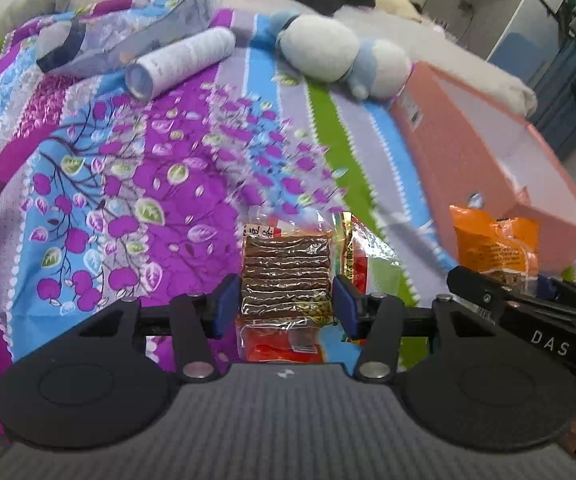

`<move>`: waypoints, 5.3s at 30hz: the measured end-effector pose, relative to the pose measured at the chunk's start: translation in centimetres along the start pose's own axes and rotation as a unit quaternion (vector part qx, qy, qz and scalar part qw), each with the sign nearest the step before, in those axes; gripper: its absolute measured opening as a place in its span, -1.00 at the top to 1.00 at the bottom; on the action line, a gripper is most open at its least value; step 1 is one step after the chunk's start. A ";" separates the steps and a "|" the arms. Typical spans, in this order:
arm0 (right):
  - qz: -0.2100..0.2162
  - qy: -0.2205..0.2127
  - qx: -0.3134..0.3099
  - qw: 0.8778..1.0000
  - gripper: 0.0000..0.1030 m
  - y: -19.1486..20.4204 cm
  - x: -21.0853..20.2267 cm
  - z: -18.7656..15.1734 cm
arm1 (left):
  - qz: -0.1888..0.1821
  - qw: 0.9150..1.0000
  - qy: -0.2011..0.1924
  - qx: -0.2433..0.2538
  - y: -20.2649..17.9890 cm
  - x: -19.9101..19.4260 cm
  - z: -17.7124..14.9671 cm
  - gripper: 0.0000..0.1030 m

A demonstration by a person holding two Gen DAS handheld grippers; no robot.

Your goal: Organize snacks

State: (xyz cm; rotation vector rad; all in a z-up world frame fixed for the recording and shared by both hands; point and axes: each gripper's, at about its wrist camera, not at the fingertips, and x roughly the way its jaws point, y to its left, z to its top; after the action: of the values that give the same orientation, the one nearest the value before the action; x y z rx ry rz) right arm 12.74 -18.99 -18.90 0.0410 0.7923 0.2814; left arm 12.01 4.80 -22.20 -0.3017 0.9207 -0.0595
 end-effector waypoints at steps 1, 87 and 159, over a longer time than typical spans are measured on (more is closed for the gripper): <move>0.000 -0.004 0.001 1.000 -0.35 -0.1 -0.5 0.2 | -0.004 1.000 -0.004 -0.002 -0.2 -0.4 0.2 -0.07; -0.060 -0.025 0.098 0.993 -0.61 -21.3 3.4 11.3 | -0.131 0.982 -0.004 0.140 -24.2 10.3 18.4 -0.29; -0.109 -0.152 0.106 0.977 -1.00 -11.5 -18.9 2.9 | -0.105 0.975 -0.114 0.158 -19.0 -14.2 5.0 -1.00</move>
State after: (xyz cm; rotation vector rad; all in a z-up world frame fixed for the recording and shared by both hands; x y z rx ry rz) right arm 4.90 -34.87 -5.31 0.1932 0.5140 -0.0196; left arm 8.78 -9.69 -2.99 -0.1057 0.6372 -0.3565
